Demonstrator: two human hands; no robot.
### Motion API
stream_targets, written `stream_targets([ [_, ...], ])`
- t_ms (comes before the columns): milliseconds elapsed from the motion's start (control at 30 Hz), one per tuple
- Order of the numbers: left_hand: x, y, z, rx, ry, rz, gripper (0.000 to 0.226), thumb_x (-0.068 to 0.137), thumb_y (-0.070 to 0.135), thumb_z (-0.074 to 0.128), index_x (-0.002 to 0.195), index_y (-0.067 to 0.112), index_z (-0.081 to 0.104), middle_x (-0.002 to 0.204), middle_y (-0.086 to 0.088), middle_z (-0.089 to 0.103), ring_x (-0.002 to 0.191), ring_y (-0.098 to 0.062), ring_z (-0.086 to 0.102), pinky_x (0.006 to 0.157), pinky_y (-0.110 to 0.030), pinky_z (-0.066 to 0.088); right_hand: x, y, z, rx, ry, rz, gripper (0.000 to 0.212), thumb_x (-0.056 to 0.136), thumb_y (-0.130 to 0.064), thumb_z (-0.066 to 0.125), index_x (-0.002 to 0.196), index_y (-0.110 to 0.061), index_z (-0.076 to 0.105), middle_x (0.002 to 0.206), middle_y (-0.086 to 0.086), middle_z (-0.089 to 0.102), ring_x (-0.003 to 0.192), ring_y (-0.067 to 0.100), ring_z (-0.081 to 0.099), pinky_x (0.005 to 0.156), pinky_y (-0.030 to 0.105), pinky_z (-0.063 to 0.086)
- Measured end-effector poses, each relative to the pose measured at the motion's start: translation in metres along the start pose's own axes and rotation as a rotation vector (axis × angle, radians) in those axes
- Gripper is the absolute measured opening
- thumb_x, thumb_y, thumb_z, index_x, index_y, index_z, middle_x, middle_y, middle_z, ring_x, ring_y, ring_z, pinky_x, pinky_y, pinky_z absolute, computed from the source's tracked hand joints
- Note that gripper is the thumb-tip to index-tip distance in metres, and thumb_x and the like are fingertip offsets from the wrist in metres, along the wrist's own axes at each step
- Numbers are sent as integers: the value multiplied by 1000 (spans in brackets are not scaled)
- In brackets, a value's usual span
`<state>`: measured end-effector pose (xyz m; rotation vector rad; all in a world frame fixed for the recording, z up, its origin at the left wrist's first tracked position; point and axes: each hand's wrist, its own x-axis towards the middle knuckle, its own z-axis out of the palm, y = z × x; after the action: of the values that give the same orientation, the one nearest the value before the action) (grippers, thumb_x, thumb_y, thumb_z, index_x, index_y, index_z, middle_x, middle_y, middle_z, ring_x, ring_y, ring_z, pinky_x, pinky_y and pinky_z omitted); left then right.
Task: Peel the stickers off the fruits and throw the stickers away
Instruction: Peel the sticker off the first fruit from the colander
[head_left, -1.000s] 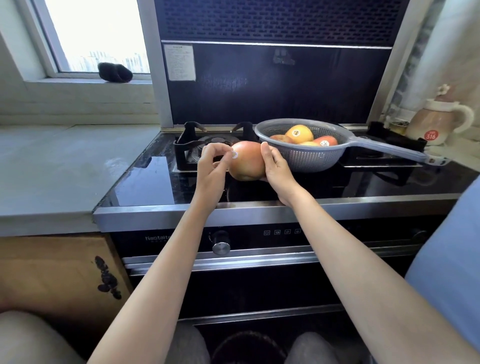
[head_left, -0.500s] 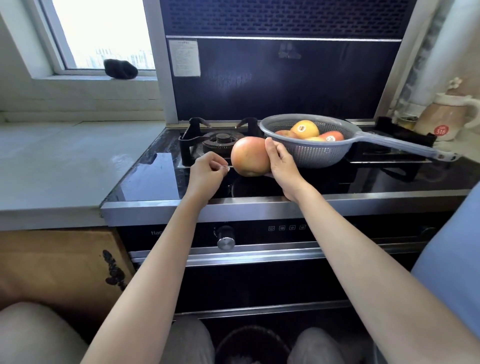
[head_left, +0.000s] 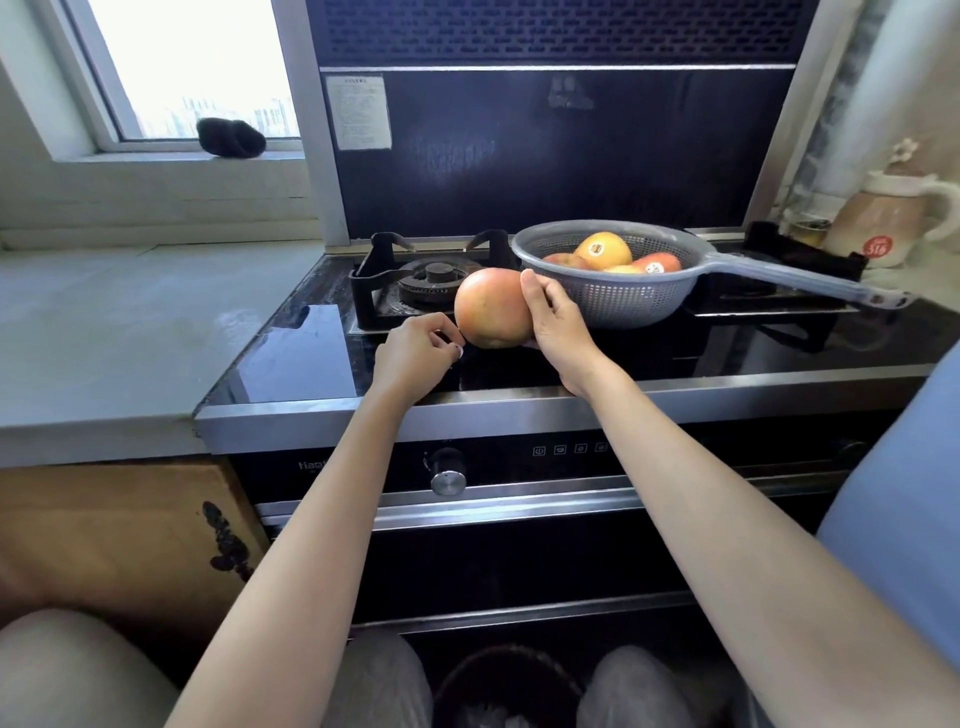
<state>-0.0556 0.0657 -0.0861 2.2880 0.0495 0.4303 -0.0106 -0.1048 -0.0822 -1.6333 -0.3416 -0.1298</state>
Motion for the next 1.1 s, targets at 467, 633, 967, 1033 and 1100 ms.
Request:
stream_targets([
  [467, 7, -5, 3, 28, -2, 7, 14, 84, 18, 65, 87, 31, 60, 61, 10, 51, 68, -12, 52, 81, -38, 45, -2, -2, 1, 10, 2, -9, 33, 97, -55, 41, 118, -31, 51, 127, -1, 53, 121, 20, 50, 104, 49, 45],
  [633, 7, -6, 3, -27, 0, -21, 18, 81, 17, 65, 89, 31, 59, 61, 11, 51, 69, -13, 53, 83, -39, 47, -2, -2, 0, 8, 5, -14, 34, 97, -55, 40, 119, -31, 51, 128, -1, 53, 121, 19, 50, 104, 49, 45],
  [967, 0, 12, -4, -477, -5, 20, 55, 81, 37, 71, 129, 27, 47, 111, 0, 56, 102, -13, 58, 77, -27, 53, -3, -3, -2, 35, 7, -5, 42, 96, -54, 43, 125, -25, 53, 130, 3, 56, 121, 20, 52, 104, 47, 46],
  [1033, 1, 16, 1, -412, -60, 36, 64, 79, 48, 72, 133, 32, 41, 111, 1, 59, 102, -11, 59, 76, -23, 50, -3, -3, -4, 24, 4, 11, 48, 95, -56, 45, 130, -24, 52, 131, 2, 55, 121, 21, 52, 102, 46, 48],
  [1100, 3, 21, 3, -355, -78, 58, 73, 73, 53, 76, 133, 34, 39, 112, -1, 60, 103, -15, 60, 86, -29, 51, -3, -3, -5, 22, 4, 33, 56, 92, -57, 50, 134, -20, 52, 129, 3, 58, 119, 20, 54, 99, 43, 50],
])
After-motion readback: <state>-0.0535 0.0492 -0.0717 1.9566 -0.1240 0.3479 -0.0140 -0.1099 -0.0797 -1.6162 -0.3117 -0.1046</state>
